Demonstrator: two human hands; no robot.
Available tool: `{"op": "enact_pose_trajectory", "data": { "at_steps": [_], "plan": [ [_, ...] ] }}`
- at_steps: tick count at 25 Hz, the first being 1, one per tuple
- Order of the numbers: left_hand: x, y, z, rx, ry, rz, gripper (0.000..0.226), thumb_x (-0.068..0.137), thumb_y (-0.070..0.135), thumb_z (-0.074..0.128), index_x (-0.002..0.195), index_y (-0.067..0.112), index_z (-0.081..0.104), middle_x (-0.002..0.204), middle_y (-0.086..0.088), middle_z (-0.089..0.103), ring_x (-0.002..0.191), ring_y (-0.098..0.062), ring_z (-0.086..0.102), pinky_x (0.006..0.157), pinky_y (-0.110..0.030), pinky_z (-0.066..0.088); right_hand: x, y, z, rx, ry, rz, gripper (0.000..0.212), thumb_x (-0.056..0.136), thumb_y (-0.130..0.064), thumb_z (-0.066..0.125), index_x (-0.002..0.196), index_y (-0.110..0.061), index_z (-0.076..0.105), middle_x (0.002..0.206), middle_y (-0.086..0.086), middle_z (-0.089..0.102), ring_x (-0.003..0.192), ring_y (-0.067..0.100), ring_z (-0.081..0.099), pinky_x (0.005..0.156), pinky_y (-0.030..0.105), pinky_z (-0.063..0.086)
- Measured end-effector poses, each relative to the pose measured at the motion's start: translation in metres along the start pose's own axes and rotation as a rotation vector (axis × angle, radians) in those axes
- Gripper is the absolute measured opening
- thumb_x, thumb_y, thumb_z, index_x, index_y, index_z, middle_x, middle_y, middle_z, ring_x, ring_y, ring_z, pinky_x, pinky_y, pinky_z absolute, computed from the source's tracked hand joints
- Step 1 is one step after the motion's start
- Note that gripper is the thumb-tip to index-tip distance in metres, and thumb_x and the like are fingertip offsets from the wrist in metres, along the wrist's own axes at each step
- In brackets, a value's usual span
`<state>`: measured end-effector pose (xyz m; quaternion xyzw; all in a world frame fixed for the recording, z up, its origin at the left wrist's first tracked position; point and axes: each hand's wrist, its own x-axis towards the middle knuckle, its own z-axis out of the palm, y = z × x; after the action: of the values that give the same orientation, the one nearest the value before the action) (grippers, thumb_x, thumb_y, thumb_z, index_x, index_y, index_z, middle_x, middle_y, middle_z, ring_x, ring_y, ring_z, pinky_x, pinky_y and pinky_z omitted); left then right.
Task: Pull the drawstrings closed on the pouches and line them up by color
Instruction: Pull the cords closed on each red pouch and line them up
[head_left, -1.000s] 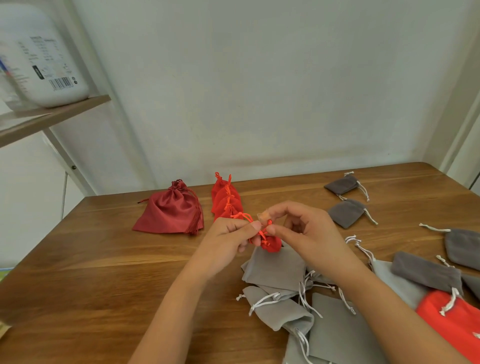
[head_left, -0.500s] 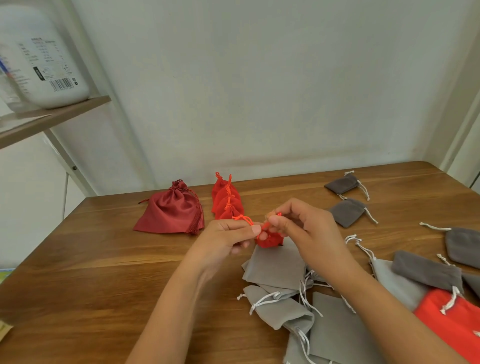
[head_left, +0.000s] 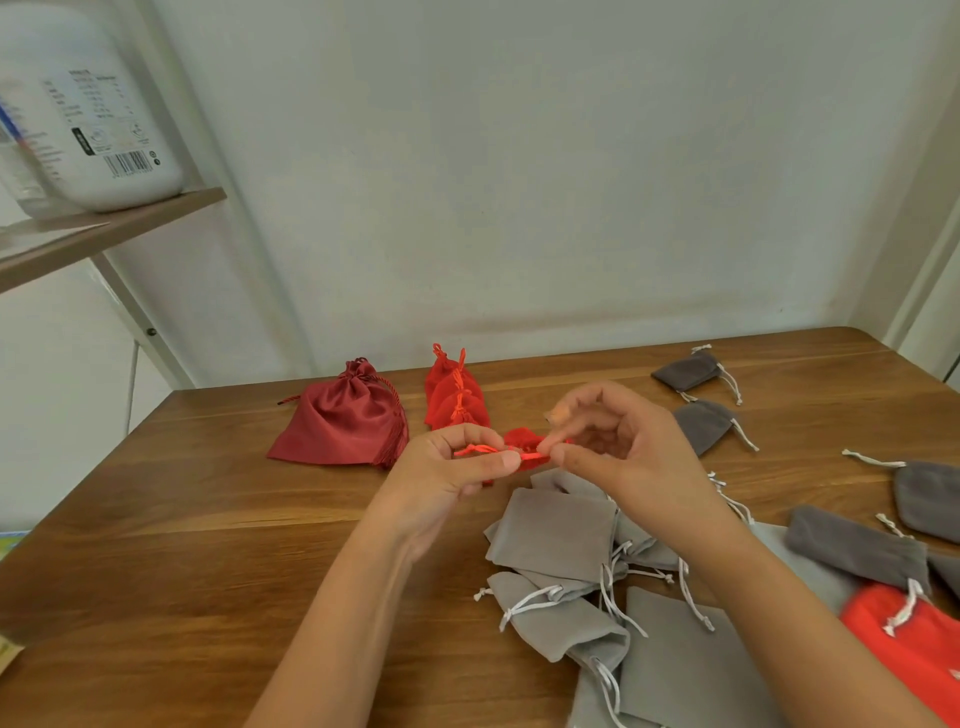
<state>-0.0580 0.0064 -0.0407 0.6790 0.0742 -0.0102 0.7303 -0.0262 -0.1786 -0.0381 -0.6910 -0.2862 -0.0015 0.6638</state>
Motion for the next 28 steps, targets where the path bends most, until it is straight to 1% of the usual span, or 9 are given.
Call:
{"op": "enact_pose_trajectory", "data": {
  "at_steps": [3, 6, 9, 11, 14, 21, 23, 26, 28],
  "plan": [
    [-0.003, 0.004, 0.001, 0.102, -0.038, 0.139, 0.025, 0.071, -0.008, 0.072, 0.072, 0.011, 0.055, 0.070, -0.002, 0.068, 0.061, -0.005, 0.061, 0.056, -0.013, 0.045, 0.002, 0.004, -0.005, -0.272, 0.007, -0.107, 0.025, 0.085, -0.014, 0.062, 0.095, -0.036, 0.067, 0.101, -0.019, 0.067, 0.103, 0.003, 0.054, 0.081, 0.014, 0.040],
    [-0.007, 0.004, 0.004, 0.204, -0.098, 0.255, 0.026, 0.071, -0.008, 0.074, 0.072, 0.010, 0.054, 0.072, -0.002, 0.070, 0.067, -0.009, 0.064, 0.064, -0.018, 0.050, 0.002, 0.011, -0.003, -0.438, -0.103, -0.132, 0.034, 0.090, -0.011, 0.061, 0.107, -0.040, 0.065, 0.119, -0.027, 0.060, 0.132, -0.006, 0.032, 0.104, 0.008, 0.025],
    [-0.008, 0.002, 0.006, 0.294, -0.075, 0.354, 0.028, 0.073, -0.007, 0.074, 0.069, 0.010, 0.053, 0.073, -0.001, 0.071, 0.071, -0.010, 0.065, 0.066, -0.021, 0.051, 0.002, 0.013, -0.002, -0.479, -0.176, -0.107, 0.018, 0.091, -0.018, 0.060, 0.103, -0.029, 0.069, 0.106, -0.019, 0.068, 0.117, -0.005, 0.049, 0.114, 0.024, 0.019],
    [-0.008, 0.001, 0.009, 0.343, -0.043, 0.400, 0.029, 0.074, -0.006, 0.074, 0.067, 0.012, 0.054, 0.075, -0.001, 0.071, 0.072, -0.011, 0.065, 0.067, -0.022, 0.051, 0.002, 0.011, -0.003, -0.511, -0.146, -0.131, 0.014, 0.087, -0.026, 0.060, 0.097, -0.025, 0.069, 0.098, -0.015, 0.068, 0.104, -0.001, 0.055, 0.107, 0.017, 0.026],
    [-0.009, -0.001, 0.013, 0.368, 0.013, 0.434, 0.028, 0.074, -0.006, 0.073, 0.066, 0.011, 0.053, 0.074, -0.002, 0.071, 0.071, -0.011, 0.066, 0.065, -0.020, 0.050, 0.002, 0.008, -0.004, -0.554, -0.119, -0.148, 0.009, 0.086, -0.021, 0.065, 0.094, -0.021, 0.068, 0.099, -0.012, 0.064, 0.105, -0.003, 0.049, 0.087, 0.004, 0.033],
    [-0.006, -0.005, 0.011, 0.373, 0.033, 0.447, 0.037, 0.075, -0.010, 0.065, 0.066, 0.017, 0.041, 0.065, -0.006, 0.066, 0.064, -0.011, 0.061, 0.060, -0.026, 0.047, -0.002, 0.008, 0.001, -0.438, -0.191, -0.038, 0.011, 0.078, -0.018, 0.070, 0.086, -0.023, 0.064, 0.081, -0.009, 0.063, 0.083, 0.006, 0.058, 0.071, 0.013, 0.043],
    [-0.006, -0.007, 0.013, 0.411, 0.037, 0.470, 0.029, 0.076, -0.002, 0.066, 0.069, 0.021, 0.051, 0.070, -0.005, 0.066, 0.068, -0.013, 0.062, 0.064, -0.029, 0.048, -0.003, 0.009, 0.003, -0.502, -0.151, -0.051, 0.012, 0.076, -0.020, 0.070, 0.085, -0.023, 0.063, 0.080, -0.010, 0.063, 0.084, 0.007, 0.058, 0.071, 0.014, 0.044],
    [-0.005, -0.009, 0.012, 0.542, 0.089, 0.556, 0.020, 0.080, 0.005, 0.069, 0.088, 0.022, 0.071, 0.077, 0.008, 0.067, 0.077, -0.003, 0.064, 0.071, -0.022, 0.052, -0.003, 0.010, 0.006, -0.533, -0.096, -0.059, 0.011, 0.077, -0.023, 0.071, 0.084, -0.026, 0.063, 0.081, -0.012, 0.063, 0.086, 0.005, 0.058, 0.074, 0.016, 0.044],
    [-0.003, -0.011, 0.011, 0.636, 0.117, 0.657, 0.015, 0.080, 0.012, 0.066, 0.091, 0.018, 0.074, 0.083, 0.007, 0.068, 0.079, -0.007, 0.065, 0.070, -0.028, 0.055, -0.003, 0.009, 0.006, -0.491, -0.081, -0.052, 0.007, 0.080, -0.024, 0.070, 0.084, -0.027, 0.064, 0.082, -0.012, 0.065, 0.088, 0.004, 0.059, 0.077, 0.018, 0.044]
  ]
}}
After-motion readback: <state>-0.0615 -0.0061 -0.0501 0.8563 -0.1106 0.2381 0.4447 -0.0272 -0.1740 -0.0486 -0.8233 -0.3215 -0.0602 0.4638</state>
